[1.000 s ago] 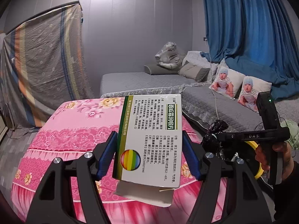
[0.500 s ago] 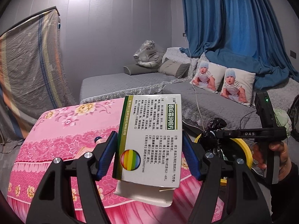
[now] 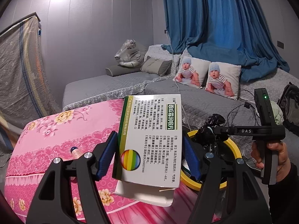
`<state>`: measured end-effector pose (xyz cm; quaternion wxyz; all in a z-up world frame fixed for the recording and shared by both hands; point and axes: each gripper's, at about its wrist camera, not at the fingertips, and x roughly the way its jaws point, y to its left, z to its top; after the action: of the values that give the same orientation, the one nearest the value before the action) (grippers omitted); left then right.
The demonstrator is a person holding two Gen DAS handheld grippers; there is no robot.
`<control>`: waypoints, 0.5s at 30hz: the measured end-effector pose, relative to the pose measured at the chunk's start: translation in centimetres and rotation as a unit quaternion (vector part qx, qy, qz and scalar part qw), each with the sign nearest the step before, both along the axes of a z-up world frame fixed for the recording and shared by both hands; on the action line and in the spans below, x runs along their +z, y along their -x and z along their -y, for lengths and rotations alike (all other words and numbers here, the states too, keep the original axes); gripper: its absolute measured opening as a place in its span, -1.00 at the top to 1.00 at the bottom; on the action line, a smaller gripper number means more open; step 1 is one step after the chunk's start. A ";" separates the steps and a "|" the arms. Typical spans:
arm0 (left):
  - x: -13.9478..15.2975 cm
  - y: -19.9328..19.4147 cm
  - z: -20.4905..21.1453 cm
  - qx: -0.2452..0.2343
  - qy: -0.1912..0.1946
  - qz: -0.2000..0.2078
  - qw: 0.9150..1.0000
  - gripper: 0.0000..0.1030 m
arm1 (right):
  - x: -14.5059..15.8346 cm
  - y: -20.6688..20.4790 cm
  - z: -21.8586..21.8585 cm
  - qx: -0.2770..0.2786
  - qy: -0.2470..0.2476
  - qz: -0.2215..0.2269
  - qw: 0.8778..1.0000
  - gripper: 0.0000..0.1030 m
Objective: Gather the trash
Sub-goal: 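Carry the medicine box and black bag with both tools over the bin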
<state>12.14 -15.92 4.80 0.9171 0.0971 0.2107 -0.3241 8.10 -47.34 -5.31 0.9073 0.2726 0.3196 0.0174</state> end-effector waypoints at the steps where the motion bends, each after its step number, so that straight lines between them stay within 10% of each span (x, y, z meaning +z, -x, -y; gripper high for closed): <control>1: -0.1 -0.2 0.5 -0.004 -0.001 -0.002 1.000 -0.24 | 0.0 0.2 0.3 -0.005 0.000 0.000 1.000 0.52; 15: -2.0 -1.1 7.1 -0.051 -0.013 -0.020 0.998 -0.24 | -1.3 2.8 4.3 -0.082 0.023 -0.001 0.996 0.52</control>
<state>13.27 -23.05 2.83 0.8940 0.1131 0.2276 -0.3691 5.32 -51.66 -6.65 0.9114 0.2769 0.2976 -0.0648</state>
